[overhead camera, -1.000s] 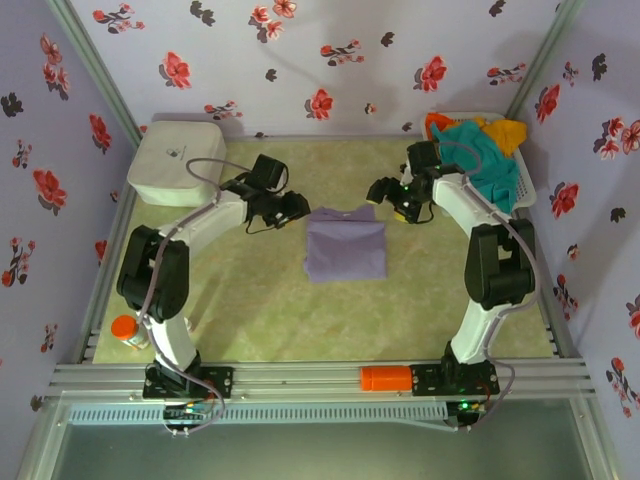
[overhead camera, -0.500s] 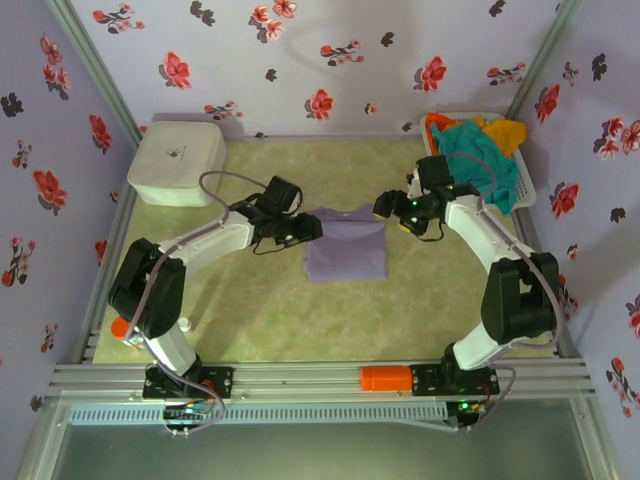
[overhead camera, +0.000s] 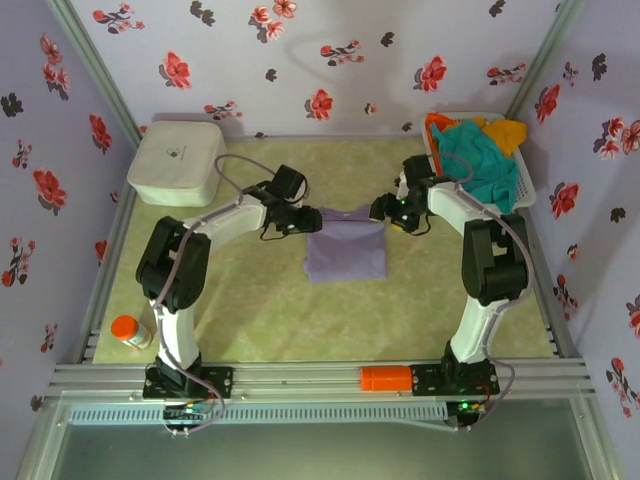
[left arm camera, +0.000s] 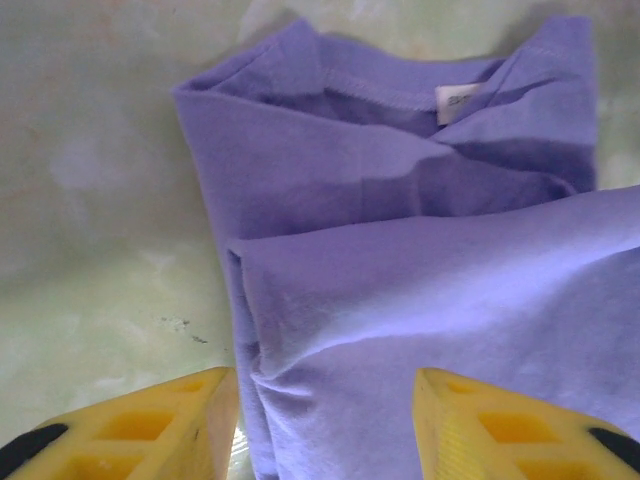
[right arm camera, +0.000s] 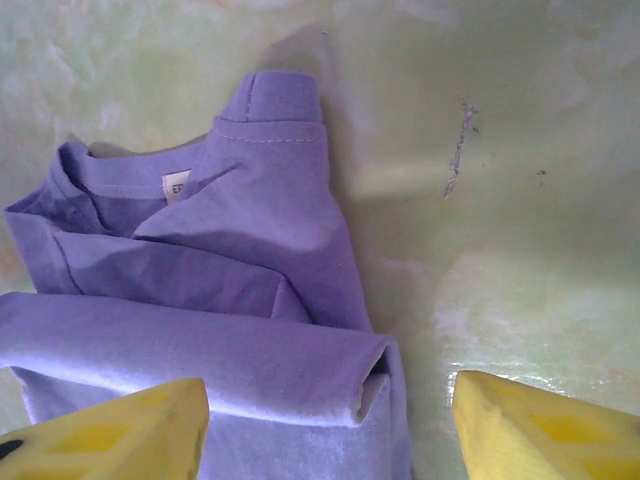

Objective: Fold and stack the t-shirts

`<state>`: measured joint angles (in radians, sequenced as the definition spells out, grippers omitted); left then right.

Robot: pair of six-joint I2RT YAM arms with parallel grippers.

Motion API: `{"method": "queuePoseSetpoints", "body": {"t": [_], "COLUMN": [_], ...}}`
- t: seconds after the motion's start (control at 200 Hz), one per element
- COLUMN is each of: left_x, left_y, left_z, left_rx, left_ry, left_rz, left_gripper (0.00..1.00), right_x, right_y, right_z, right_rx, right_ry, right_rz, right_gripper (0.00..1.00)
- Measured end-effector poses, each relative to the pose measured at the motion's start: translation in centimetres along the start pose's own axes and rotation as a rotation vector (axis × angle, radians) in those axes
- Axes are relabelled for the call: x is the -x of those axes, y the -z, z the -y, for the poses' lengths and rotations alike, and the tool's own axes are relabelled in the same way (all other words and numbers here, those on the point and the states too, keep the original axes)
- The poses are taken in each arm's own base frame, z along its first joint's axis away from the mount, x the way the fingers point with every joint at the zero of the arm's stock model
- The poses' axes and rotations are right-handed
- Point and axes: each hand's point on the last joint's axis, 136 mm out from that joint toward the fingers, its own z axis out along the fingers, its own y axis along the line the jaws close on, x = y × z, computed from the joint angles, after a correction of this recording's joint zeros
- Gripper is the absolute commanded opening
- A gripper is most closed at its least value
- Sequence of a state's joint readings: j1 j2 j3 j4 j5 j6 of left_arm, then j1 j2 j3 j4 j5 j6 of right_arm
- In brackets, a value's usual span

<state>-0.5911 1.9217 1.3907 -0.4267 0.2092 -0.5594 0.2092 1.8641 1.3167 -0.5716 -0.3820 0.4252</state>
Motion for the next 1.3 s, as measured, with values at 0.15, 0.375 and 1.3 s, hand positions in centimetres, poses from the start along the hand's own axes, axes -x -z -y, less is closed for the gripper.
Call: {"method": "queuePoseSetpoints", "body": {"t": [0.15, 0.375, 1.3], "left_x": [0.2, 0.3, 1.2], "left_y": [-0.1, -0.7, -2.5], "left_z": [-0.4, -0.8, -0.4], "left_rx": [0.004, -0.011, -0.051], "left_ry": [-0.013, -0.017, -0.002], "left_rz": [0.003, -0.006, 0.018], "left_gripper": [0.48, 0.47, 0.00], "right_x": [0.0, 0.3, 1.0], "right_y": [-0.6, -1.1, -1.1], "right_z": [0.3, 0.3, -0.4], "right_rx": [-0.003, 0.003, 0.013], "right_ry": [0.003, 0.007, 0.017], "right_rz": [-0.007, -0.002, 0.014], "right_gripper": [0.57, 0.45, 0.00]}}
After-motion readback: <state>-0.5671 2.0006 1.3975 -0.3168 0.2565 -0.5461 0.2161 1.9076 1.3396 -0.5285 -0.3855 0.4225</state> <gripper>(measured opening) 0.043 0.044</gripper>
